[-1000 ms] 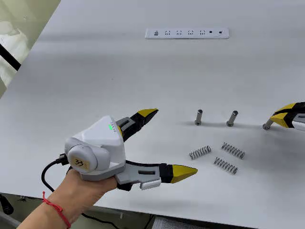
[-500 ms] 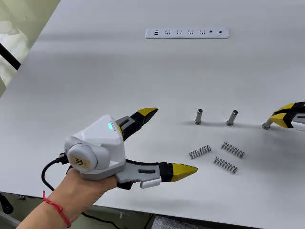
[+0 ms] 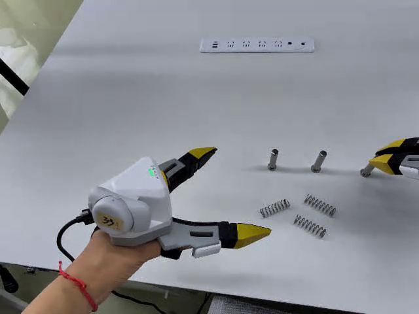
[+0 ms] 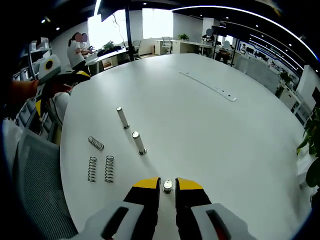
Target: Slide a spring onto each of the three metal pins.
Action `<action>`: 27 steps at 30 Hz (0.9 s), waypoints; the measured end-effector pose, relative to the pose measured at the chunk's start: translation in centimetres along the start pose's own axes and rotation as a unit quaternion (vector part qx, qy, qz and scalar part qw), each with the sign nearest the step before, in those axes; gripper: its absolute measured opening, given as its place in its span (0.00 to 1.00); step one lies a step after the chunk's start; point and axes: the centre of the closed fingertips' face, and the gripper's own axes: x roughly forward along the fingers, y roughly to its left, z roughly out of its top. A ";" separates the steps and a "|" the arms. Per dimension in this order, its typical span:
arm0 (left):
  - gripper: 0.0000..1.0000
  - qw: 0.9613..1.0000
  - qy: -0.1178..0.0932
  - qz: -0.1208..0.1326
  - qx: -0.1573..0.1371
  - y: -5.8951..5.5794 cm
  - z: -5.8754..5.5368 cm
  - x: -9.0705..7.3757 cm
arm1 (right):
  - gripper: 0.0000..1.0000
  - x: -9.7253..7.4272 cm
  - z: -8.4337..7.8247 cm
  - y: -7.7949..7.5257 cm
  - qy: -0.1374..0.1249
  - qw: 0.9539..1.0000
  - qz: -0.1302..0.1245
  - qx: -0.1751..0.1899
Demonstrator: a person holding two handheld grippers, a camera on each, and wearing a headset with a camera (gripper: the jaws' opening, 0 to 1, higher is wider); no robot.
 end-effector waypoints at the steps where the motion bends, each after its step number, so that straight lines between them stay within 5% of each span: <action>1: 0.93 1.000 0.001 0.000 0.001 0.0 0.0 0.0 | 0.08 -0.1 0.0 0.0 -0.001 1.000 -0.001 -0.001; 16: 0.92 1.000 0.003 -0.002 0.006 0.0 0.1 0.1 | 0.20 -2.6 1.3 -1.0 -0.044 0.999 -0.029 0.001; 27: 0.91 1.000 0.017 -0.009 0.016 -0.2 -0.1 0.1 | 0.32 -6.6 2.5 -1.4 -0.136 0.988 -0.054 0.045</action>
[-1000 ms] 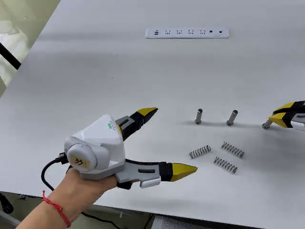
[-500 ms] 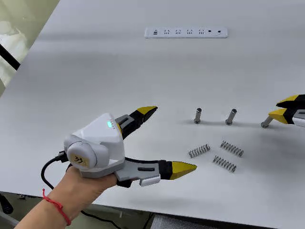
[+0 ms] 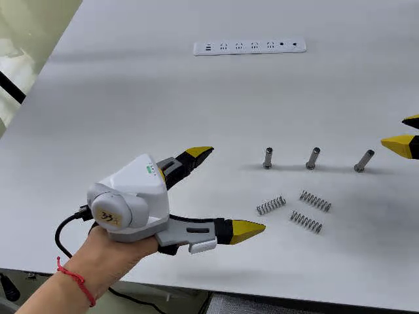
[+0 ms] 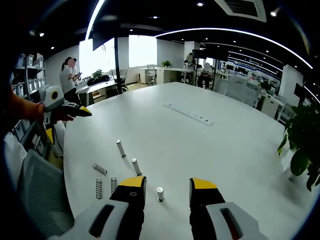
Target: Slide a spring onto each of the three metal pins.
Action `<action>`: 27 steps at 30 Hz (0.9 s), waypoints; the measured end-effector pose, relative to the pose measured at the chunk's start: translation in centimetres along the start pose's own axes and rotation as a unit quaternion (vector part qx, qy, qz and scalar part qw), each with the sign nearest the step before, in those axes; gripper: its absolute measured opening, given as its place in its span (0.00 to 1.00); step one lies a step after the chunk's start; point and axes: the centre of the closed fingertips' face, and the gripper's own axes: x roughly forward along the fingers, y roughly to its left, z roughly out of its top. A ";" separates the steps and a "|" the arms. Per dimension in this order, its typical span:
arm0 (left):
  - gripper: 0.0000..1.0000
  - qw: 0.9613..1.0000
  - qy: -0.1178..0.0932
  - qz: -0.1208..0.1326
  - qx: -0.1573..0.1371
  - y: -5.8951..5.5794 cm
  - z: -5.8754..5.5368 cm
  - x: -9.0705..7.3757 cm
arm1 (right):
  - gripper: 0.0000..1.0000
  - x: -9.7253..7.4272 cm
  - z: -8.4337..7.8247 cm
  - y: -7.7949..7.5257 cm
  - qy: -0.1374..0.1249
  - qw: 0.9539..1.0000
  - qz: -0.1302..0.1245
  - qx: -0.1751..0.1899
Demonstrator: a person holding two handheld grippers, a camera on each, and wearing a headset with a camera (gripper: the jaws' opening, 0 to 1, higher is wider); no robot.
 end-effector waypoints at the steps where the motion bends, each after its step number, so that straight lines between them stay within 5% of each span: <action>1: 0.91 1.000 0.001 -0.001 0.002 0.0 0.0 0.0 | 0.33 -0.4 -0.1 -0.2 -0.007 1.000 -0.001 0.001; 12: 0.85 0.999 0.029 -0.011 0.026 -0.2 -0.3 0.7 | 0.51 -3.3 -0.2 0.8 -0.045 0.999 0.004 -0.022; 20: 0.76 0.995 0.081 -0.020 0.056 -0.2 -1.3 1.4 | 0.52 -4.9 -0.6 2.0 -0.064 0.998 0.009 -0.026; 27: 0.65 0.987 0.133 -0.036 0.083 -0.5 -2.6 2.7 | 0.51 -6.3 -0.9 2.6 -0.089 0.996 0.021 -0.023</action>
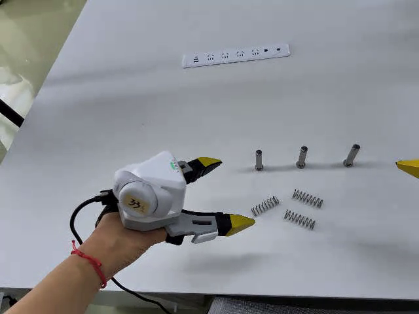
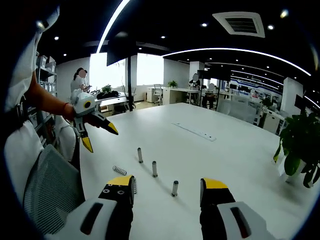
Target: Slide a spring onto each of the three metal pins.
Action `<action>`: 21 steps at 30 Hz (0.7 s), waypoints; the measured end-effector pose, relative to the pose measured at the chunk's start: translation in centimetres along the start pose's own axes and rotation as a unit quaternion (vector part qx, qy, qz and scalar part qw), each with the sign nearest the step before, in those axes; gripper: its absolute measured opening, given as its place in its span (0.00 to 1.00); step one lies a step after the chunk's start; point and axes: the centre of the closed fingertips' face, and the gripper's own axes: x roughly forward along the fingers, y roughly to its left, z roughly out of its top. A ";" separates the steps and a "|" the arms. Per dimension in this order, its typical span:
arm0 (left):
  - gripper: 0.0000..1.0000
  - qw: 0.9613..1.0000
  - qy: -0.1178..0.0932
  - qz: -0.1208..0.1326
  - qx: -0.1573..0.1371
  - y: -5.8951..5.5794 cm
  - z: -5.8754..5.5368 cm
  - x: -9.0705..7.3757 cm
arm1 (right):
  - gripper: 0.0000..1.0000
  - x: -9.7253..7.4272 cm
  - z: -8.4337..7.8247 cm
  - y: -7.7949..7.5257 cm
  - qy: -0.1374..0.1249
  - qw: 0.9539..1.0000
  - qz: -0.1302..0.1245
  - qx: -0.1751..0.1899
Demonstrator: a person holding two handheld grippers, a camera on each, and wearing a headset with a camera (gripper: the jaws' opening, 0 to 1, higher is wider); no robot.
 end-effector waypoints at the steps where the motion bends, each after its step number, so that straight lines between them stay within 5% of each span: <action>1: 0.63 1.000 0.004 -0.002 0.004 -0.1 0.0 0.2 | 0.51 -0.2 -0.1 0.0 -0.001 1.000 0.000 0.002; 13: 0.45 0.997 0.076 -0.008 0.000 -0.4 -1.9 2.3 | 0.52 -1.8 -1.1 0.7 -0.009 1.000 0.006 0.014; 21: 0.33 0.991 0.137 -0.001 -0.005 -0.5 -4.0 3.7 | 0.50 -2.5 -1.4 0.9 -0.018 1.000 0.001 0.023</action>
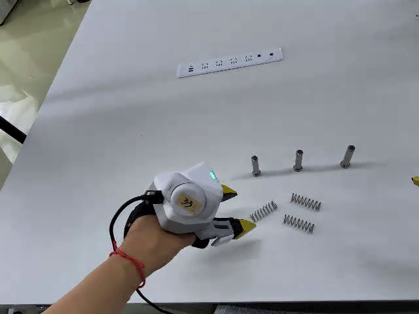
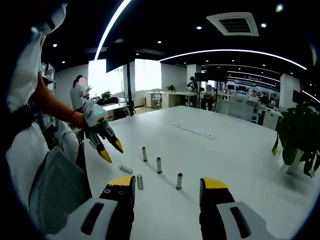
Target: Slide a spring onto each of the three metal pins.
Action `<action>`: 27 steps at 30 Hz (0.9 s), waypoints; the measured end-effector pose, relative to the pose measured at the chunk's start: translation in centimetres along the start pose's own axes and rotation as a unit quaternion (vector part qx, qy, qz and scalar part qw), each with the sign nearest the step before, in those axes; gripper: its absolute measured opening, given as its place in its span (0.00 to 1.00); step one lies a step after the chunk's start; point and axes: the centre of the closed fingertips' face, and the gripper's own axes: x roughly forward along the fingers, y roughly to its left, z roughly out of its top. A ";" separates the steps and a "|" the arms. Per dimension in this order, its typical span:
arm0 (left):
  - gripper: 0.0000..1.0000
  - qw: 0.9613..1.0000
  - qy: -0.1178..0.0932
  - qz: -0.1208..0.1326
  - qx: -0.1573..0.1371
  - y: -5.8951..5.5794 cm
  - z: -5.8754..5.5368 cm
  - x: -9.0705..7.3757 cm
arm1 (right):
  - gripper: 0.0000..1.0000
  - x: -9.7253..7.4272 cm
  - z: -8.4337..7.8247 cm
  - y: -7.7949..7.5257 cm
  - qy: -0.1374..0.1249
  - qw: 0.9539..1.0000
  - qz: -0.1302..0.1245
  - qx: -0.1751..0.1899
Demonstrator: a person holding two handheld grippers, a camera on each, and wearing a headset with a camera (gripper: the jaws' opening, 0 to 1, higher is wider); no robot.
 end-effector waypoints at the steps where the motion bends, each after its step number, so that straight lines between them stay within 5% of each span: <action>1: 0.32 1.000 -0.001 -0.001 0.001 -0.1 0.0 0.2 | 0.50 0.0 -0.1 0.0 -0.001 1.000 0.000 0.001; 12: 0.23 0.999 0.041 0.000 -0.001 -0.4 -0.5 2.1 | 0.55 0.0 -0.9 1.0 0.003 1.000 0.021 -0.011; 27: 0.13 0.998 0.069 -0.004 -0.004 -0.5 -1.4 3.4 | 0.60 0.0 -1.6 2.2 0.012 0.999 0.042 -0.011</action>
